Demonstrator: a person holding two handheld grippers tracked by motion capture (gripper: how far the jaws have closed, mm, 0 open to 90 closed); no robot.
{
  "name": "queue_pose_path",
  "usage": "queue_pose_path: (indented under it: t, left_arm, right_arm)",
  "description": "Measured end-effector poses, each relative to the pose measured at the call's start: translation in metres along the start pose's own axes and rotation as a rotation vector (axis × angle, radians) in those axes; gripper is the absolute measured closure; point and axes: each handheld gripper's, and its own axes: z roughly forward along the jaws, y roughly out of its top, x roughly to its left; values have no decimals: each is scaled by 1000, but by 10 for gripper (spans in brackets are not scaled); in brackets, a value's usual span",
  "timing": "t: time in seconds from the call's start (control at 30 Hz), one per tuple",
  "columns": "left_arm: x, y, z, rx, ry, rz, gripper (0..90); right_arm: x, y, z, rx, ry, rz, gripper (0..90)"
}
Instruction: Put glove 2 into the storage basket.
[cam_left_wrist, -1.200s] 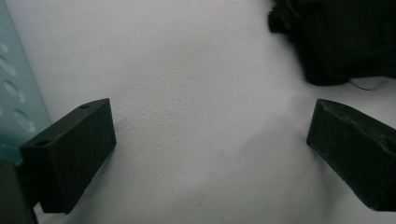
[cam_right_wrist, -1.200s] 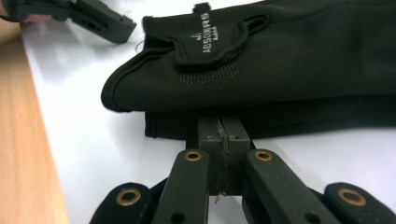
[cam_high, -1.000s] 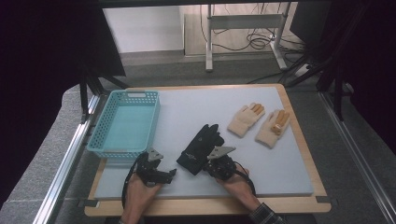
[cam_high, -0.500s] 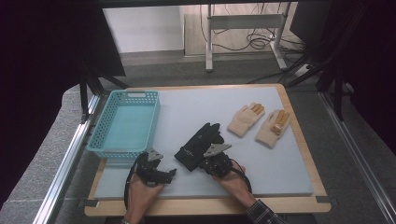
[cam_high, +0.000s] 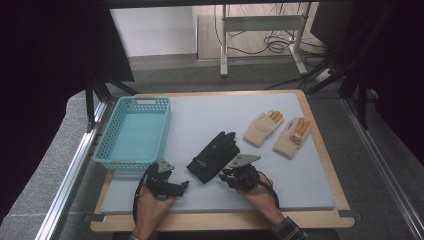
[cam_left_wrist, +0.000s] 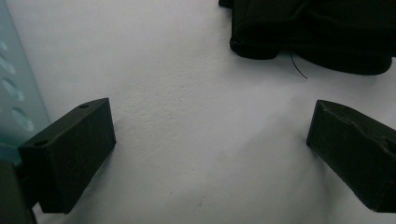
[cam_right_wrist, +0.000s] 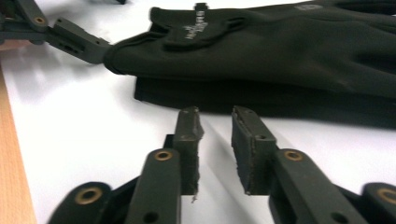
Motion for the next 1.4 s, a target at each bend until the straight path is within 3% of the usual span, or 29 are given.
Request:
queue_pose_path:
  t: [0.63, 0.9, 1.07, 1.2, 1.4]
  left_arm:
    - [0, 0, 0, -1, -2, -2, 13]
    - [0, 0, 0, -2, -2, -6, 18]
    - [0, 0, 0, -2, -1, -6, 17]
    - [0, 0, 0, 0, -3, -6, 17]
    - [0, 0, -1, 0, -5, -4, 17]
  right_arm:
    - [-46, -29, -54, -6, -167, 79, 279]
    - [-70, -48, -70, 22, -246, 123, 202]
    - [-77, -57, -70, 62, -306, 111, 177]
    - [-82, -62, -68, 54, -287, 143, 151]
    - [-82, -62, -68, 52, -288, 140, 149]
